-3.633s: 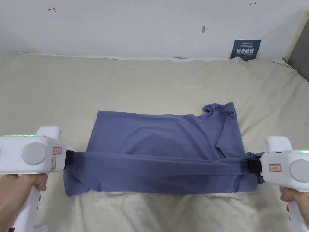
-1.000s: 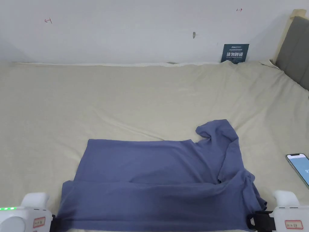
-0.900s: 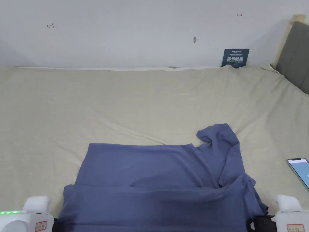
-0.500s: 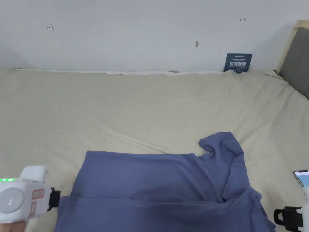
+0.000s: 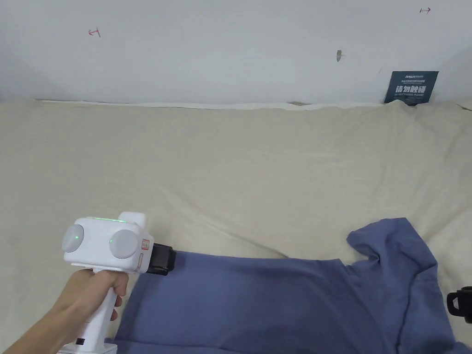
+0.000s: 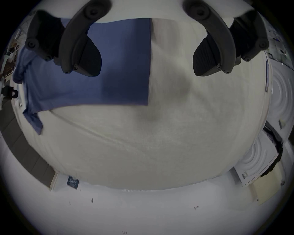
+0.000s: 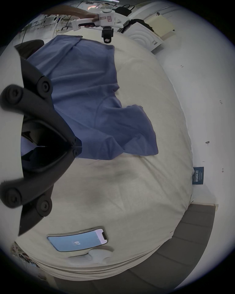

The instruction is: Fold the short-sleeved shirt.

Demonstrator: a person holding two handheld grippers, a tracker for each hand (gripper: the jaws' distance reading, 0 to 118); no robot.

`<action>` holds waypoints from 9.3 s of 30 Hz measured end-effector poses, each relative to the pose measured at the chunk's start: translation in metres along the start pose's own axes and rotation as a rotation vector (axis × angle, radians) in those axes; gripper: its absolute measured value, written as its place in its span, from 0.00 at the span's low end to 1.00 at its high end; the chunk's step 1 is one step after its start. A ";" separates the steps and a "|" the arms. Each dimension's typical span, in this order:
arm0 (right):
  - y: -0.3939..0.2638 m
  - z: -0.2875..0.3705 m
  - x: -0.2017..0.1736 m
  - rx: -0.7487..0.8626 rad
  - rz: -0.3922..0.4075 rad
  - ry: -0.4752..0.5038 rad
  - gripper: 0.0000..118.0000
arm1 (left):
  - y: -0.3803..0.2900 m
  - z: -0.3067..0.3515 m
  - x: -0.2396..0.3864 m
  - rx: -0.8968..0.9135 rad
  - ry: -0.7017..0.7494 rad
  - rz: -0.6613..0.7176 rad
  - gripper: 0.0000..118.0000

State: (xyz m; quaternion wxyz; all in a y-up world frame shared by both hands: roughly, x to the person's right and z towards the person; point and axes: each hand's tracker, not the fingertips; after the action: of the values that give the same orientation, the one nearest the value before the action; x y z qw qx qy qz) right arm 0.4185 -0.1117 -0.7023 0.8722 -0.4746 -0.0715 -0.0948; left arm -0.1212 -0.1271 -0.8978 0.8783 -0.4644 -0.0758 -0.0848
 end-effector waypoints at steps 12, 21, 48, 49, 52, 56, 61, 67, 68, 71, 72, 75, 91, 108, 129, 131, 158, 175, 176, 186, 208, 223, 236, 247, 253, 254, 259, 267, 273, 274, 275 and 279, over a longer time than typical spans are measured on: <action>0.032 -0.023 0.008 0.004 -0.031 -0.008 0.99 | 0.022 -0.018 0.003 -0.054 -0.113 0.024 0.00; 0.056 -0.069 0.014 -0.043 -0.007 -0.045 0.91 | 0.015 -0.008 0.005 -0.045 -0.090 0.020 0.00; -0.021 0.116 0.015 0.196 0.092 0.020 0.02 | -0.053 0.127 -0.048 0.121 -0.103 0.110 0.00; -0.029 0.126 0.015 0.210 0.093 0.021 0.02 | -0.064 0.147 -0.037 0.133 -0.105 0.115 0.00; -0.050 0.151 0.009 0.238 0.096 0.045 0.02 | -0.088 0.173 -0.042 0.168 -0.104 0.128 0.00; -0.084 0.171 0.013 0.254 0.103 0.054 0.02 | -0.124 0.196 -0.041 0.181 -0.099 0.117 0.00; -0.127 0.185 0.009 0.237 0.103 0.085 0.02 | -0.177 0.208 -0.045 0.170 -0.073 0.103 0.00; -0.173 0.160 0.013 0.137 0.101 0.105 0.02 | -0.234 0.180 -0.045 0.043 -0.087 0.139 0.00; -0.179 0.155 0.013 0.128 0.111 0.100 0.02 | -0.241 0.173 -0.045 0.031 -0.081 0.148 0.00; -0.198 0.136 0.024 0.083 0.088 0.065 0.02 | -0.253 0.156 -0.050 0.001 -0.088 0.170 0.00; -0.202 0.133 0.026 0.073 0.075 0.067 0.02 | -0.255 0.154 -0.050 -0.005 -0.088 0.174 0.00; -0.205 0.123 0.029 0.039 0.061 0.062 0.02 | -0.250 0.157 -0.045 -0.023 -0.098 0.190 0.00; -0.206 0.126 0.050 0.023 -0.070 -0.033 0.97 | -0.262 0.166 -0.102 -0.008 -0.011 0.216 0.99; -0.189 0.177 -0.021 0.135 -0.054 0.128 0.00 | -0.218 0.155 -0.118 -0.067 -0.356 0.368 0.00; -0.188 0.160 -0.060 0.086 -0.034 0.145 0.00 | -0.202 0.034 -0.100 -0.216 -1.031 0.523 0.98; -0.189 0.165 -0.077 0.088 -0.031 0.146 0.00 | -0.203 0.030 -0.104 -0.174 -1.082 0.590 0.94; -0.175 0.162 -0.074 0.117 0.030 0.258 0.00 | -0.214 0.137 -0.227 -0.107 -0.372 0.575 0.05; -0.197 0.182 -0.073 0.160 0.070 0.323 0.00 | -0.123 0.250 -0.039 -0.116 -0.008 0.042 0.05; -0.199 0.182 -0.072 0.161 0.074 0.326 0.00 | -0.121 0.250 -0.023 -0.115 0.009 0.017 0.05; -0.217 0.179 -0.067 0.155 0.009 0.386 0.00 | -0.140 0.163 0.162 -0.114 0.141 -0.239 0.75; -0.223 0.194 -0.090 0.119 0.034 0.465 0.00 | -0.216 0.106 0.118 -0.200 0.542 -0.245 0.00; -0.221 0.206 -0.093 0.096 -0.001 0.415 0.00 | -0.152 0.164 0.090 -0.117 -0.296 0.083 0.00; -0.207 0.177 -0.146 0.019 0.037 0.445 0.00 | -0.205 0.108 -0.085 -0.218 -0.743 0.301 0.99; -0.205 0.171 -0.147 -0.011 0.043 0.387 0.00 | -0.229 0.062 -0.087 -0.203 -1.035 0.563 0.98; -0.206 0.174 -0.143 -0.004 0.023 0.375 0.00 | -0.244 0.047 -0.110 -0.215 -0.950 0.597 0.11; -0.206 0.174 -0.144 -0.005 0.020 0.376 0.00 | -0.242 0.048 -0.110 -0.210 -0.901 0.559 0.11; -0.208 0.171 -0.146 -0.016 0.033 0.370 0.00 | -0.244 0.065 -0.097 -0.210 -0.865 0.505 0.11; -0.209 0.169 -0.149 -0.024 0.031 0.377 0.00 | -0.239 0.072 -0.110 -0.190 -0.833 0.506 0.11; -0.206 0.172 -0.145 -0.012 0.034 0.382 0.00 | -0.236 0.095 -0.146 -0.155 -0.750 0.531 0.11; -0.206 0.172 -0.144 -0.012 0.035 0.382 0.00 | -0.236 0.102 -0.157 -0.158 -0.719 0.531 0.11; -0.205 0.171 -0.143 -0.013 0.036 0.385 0.00 | -0.236 0.109 -0.167 -0.151 -0.665 0.518 0.11; -0.206 0.168 -0.144 -0.015 0.039 0.403 0.00 | -0.229 0.143 -0.175 -0.148 -0.574 0.520 0.11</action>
State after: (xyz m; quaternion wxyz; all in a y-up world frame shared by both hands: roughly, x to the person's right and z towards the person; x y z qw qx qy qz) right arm 0.2250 -0.0653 -0.4750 0.8668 -0.4540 0.1143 -0.1717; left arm -0.3499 -0.1215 -0.6713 0.7777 -0.5350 -0.1920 0.2685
